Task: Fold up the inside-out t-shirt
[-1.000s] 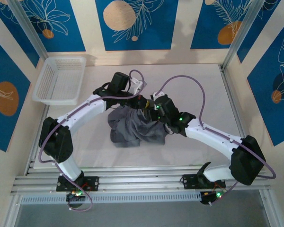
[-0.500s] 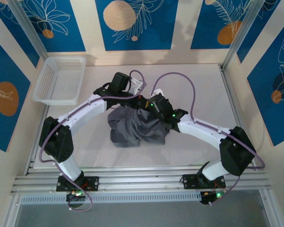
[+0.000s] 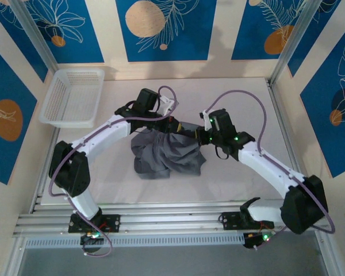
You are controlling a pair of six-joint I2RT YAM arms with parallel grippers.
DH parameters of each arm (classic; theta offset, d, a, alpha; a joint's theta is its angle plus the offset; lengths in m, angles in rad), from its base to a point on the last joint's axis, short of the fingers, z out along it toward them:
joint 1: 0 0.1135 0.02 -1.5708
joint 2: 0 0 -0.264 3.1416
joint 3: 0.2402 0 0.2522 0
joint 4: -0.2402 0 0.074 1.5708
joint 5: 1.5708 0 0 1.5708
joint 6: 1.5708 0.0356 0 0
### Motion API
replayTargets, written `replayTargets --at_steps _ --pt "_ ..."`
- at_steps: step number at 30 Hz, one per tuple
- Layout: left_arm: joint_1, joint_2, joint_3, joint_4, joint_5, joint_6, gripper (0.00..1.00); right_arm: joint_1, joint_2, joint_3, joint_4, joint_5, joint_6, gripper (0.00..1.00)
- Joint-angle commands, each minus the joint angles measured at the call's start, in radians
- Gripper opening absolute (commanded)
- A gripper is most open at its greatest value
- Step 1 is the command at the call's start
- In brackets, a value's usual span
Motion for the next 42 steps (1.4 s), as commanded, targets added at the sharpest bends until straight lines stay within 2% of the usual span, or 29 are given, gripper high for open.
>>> replayTargets --at_steps 1,4,7,9,12,15,18,20,23,25,28,30,35,38,42 --pt "-0.006 0.023 0.02 -0.012 0.019 -0.007 0.0 -0.023 -0.056 -0.064 0.15 -0.386 0.115 0.05" --pt "-0.006 0.033 0.024 -0.01 0.011 -0.013 0.0 -0.047 -0.094 -0.142 0.385 -0.587 0.25 0.0" --pt "-0.006 0.053 0.035 -0.009 0.006 -0.021 0.0 -0.052 -0.09 -0.179 0.573 -0.699 0.364 0.0" --pt "-0.006 0.072 0.039 -0.021 -0.044 -0.023 0.0 -0.056 -0.077 -0.191 0.668 -0.739 0.43 0.0" --pt "-0.005 0.093 0.002 -0.04 -0.239 -0.035 0.17 -0.077 -0.054 -0.192 0.718 -0.725 0.513 0.0" --pt "0.015 0.01 -0.121 0.082 -0.234 -0.073 0.42 -0.107 -0.043 -0.193 0.682 -0.714 0.515 0.0" --pt "0.034 -0.099 -0.181 0.095 -0.286 -0.074 0.58 -0.136 -0.045 -0.214 0.692 -0.721 0.526 0.0" --pt "0.049 -0.152 -0.183 0.052 -0.265 -0.066 0.61 -0.152 -0.042 -0.222 0.693 -0.726 0.539 0.0" --pt "0.049 -0.238 -0.223 0.079 -0.11 -0.061 0.67 -0.168 -0.034 -0.21 0.655 -0.726 0.528 0.0" --pt "0.049 -0.282 -0.263 0.142 0.025 -0.082 0.66 -0.175 -0.025 -0.201 0.641 -0.728 0.519 0.0" --pt "0.048 -0.29 -0.29 0.27 0.249 -0.155 0.49 -0.185 -0.013 -0.187 0.635 -0.74 0.517 0.0" --pt "0.034 -0.262 -0.29 0.375 0.336 -0.224 0.42 -0.188 -0.004 -0.177 0.629 -0.745 0.52 0.0" --pt "0.016 -0.172 -0.244 0.402 0.353 -0.195 0.42 -0.192 0.006 -0.155 0.611 -0.757 0.531 0.0" --pt "0.015 -0.131 -0.234 0.36 0.311 -0.114 0.48 -0.193 0.005 -0.147 0.602 -0.761 0.536 0.0" --pt "0.008 -0.083 -0.227 0.325 0.302 -0.048 0.48 -0.193 0.009 -0.135 0.586 -0.761 0.541 0.0"
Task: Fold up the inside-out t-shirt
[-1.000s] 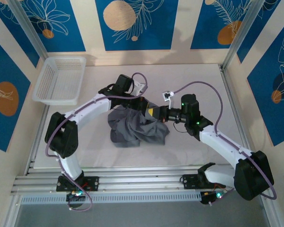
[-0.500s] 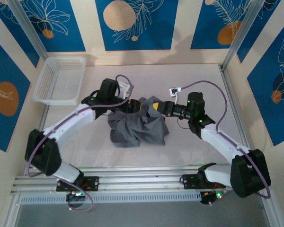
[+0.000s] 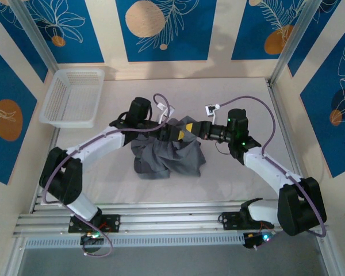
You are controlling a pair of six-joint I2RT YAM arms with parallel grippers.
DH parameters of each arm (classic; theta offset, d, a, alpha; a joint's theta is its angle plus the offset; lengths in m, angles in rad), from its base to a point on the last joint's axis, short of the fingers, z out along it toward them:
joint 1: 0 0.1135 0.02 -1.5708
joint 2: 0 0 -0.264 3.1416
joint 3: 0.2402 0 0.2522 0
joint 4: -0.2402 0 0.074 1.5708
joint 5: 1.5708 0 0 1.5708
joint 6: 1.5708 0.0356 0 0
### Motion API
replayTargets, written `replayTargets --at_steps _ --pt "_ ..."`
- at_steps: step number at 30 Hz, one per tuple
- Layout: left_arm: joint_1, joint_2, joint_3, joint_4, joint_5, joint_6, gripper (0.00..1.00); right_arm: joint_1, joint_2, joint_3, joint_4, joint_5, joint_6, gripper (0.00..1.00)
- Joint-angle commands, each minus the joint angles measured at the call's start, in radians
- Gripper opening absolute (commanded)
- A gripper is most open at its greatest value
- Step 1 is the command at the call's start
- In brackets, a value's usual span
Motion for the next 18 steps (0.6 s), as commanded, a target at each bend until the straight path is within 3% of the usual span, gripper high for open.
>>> replayTargets --at_steps 1,11,13,18 --pt "-0.014 0.029 0.038 -0.01 0.031 0.076 0.47 -0.004 0.005 0.035 -0.026 -0.023 0.014 0.0" --pt "-0.025 0.028 0.024 -0.001 0.008 0.075 0.25 -0.004 0.013 0.035 -0.03 -0.018 0.026 0.0" --pt "-0.025 0.03 0.026 -0.004 -0.001 0.073 0.26 -0.004 0.014 0.037 -0.027 -0.023 0.03 0.0" --pt "-0.025 0.041 0.028 -0.032 -0.075 0.084 0.44 -0.004 0.009 0.037 -0.029 -0.027 0.035 0.0"
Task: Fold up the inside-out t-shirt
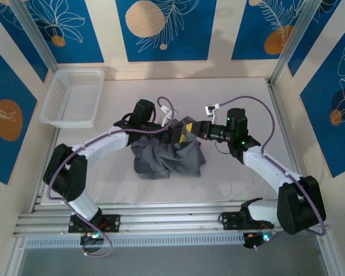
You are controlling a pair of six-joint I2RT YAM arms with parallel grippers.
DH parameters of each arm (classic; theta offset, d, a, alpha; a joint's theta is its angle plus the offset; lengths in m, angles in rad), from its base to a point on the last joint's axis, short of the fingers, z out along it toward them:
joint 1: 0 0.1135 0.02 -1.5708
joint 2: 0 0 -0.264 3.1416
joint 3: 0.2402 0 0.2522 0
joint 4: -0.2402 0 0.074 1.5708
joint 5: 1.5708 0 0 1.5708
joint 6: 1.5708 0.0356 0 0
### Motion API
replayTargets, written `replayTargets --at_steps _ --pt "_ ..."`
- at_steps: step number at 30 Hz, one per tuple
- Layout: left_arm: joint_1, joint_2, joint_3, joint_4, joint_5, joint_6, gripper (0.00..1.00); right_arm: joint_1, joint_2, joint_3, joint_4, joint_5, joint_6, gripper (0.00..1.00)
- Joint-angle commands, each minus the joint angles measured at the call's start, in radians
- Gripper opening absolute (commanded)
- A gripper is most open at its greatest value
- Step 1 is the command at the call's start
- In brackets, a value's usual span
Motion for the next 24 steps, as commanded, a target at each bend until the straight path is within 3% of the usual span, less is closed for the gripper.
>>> replayTargets --at_steps 1,4,10,14,19,22,24 --pt "-0.006 0.002 0.026 -0.016 -0.044 0.026 0.45 -0.003 -0.004 0.029 -0.011 -0.027 0.012 0.0" --pt "-0.006 0.007 0.038 0.011 -0.009 0.014 0.41 -0.004 -0.004 0.026 -0.011 -0.03 0.012 0.0" --pt "-0.006 0.019 0.059 0.06 0.034 -0.037 0.21 -0.005 0.001 0.022 -0.011 -0.012 0.022 0.0" --pt "-0.006 0.017 0.062 0.044 0.051 -0.036 0.13 -0.013 0.001 0.007 0.002 -0.003 0.049 0.01" --pt "-0.008 0.018 0.04 0.014 0.038 -0.024 0.14 -0.018 0.001 0.002 0.01 -0.005 0.053 0.01" --pt "-0.013 0.031 0.036 0.041 0.053 -0.045 0.27 -0.018 0.003 0.003 0.013 -0.006 0.057 0.01" --pt "-0.022 0.041 0.045 0.058 0.056 -0.056 0.28 -0.018 0.004 0.005 0.013 -0.01 0.055 0.01"
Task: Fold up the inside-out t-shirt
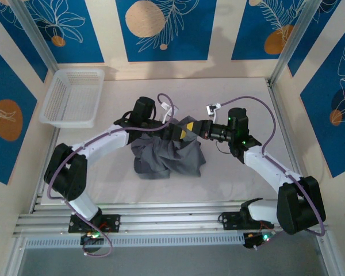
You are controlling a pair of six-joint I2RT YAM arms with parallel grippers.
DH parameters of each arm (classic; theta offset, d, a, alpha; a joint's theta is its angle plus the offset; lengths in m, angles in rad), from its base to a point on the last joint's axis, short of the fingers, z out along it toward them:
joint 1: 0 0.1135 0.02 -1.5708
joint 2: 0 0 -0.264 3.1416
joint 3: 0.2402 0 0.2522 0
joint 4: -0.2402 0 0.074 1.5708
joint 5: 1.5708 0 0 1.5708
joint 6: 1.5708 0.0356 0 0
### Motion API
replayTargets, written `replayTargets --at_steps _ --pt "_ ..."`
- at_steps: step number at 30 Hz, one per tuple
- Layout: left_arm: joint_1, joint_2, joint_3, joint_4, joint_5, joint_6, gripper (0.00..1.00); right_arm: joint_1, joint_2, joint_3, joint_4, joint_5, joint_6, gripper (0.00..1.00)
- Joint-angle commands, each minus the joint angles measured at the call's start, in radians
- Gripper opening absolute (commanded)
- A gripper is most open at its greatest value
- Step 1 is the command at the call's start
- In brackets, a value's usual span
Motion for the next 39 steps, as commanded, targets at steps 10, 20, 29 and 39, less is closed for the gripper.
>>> replayTargets --at_steps 10,20,29,39 --pt "-0.032 0.023 0.068 -0.03 -0.018 -0.015 0.0 -0.01 -0.008 -0.014 -0.05 0.042 -0.029 0.13" --pt "-0.033 0.018 0.421 -0.817 -0.282 -0.062 0.0 -0.052 -0.077 -0.102 -0.135 0.16 -0.232 0.3" --pt "-0.033 -0.024 0.6 -0.935 -0.257 -0.133 0.0 0.053 -0.28 -0.064 -0.215 0.228 -0.612 0.47" --pt "-0.042 0.036 0.82 -1.034 -0.235 -0.029 0.0 0.354 -0.227 -0.016 0.066 0.685 -1.115 0.57"
